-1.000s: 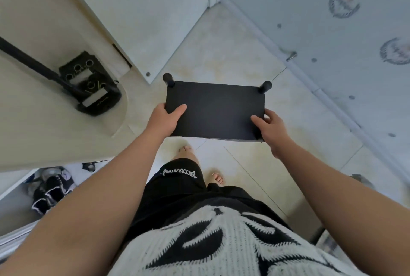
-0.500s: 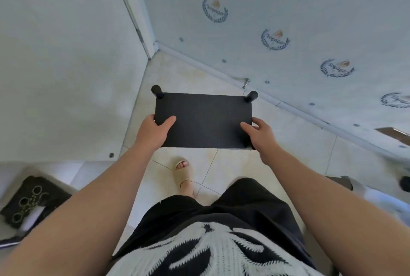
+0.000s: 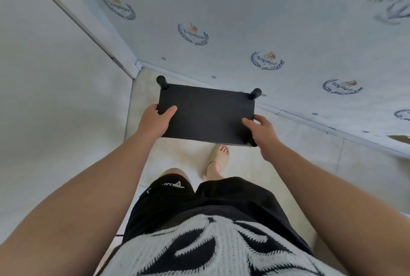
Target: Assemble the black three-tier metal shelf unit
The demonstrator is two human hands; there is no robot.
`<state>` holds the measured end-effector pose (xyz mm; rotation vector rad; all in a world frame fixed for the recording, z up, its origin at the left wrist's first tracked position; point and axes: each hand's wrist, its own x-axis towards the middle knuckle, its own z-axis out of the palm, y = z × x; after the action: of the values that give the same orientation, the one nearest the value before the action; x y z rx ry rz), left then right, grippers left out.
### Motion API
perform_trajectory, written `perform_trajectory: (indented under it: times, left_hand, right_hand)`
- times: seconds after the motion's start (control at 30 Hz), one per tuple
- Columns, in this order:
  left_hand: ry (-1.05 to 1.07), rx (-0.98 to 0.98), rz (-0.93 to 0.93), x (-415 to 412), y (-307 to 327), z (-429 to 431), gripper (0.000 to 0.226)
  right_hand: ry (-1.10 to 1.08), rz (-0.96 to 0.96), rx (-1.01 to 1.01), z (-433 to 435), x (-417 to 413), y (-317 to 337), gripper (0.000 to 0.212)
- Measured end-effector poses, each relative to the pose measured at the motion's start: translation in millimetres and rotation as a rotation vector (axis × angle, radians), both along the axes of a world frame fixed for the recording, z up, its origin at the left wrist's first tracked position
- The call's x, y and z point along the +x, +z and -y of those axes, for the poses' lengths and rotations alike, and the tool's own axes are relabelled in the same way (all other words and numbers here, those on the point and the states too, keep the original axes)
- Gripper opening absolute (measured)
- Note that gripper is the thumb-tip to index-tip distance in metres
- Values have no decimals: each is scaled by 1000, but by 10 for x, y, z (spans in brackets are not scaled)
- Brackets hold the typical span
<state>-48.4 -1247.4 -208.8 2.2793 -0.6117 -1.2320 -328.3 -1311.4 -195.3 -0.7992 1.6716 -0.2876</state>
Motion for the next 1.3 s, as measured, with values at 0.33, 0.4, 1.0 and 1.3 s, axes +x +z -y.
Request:
perform_trajectory:
  times: [0.33,0.4,1.0,1.3]
  left_hand:
    - [-105,69,-7,528,-689,1340,52]
    - [-137,81,-6,635,-838,1557,52]
    - [-240,-15,119,1069,-1495,2502,48]
    - [-383,73,143,1104,-1357,2523,64]
  right_hand:
    - [-100,-7,103,1132,515,-641,49]
    - [-135,-5,131,1280,644,-800,52]
    - [-323,-37,33,1977,1141,-1372,42]
    - [-236,-21,-14,1850,1212,-1146,56]
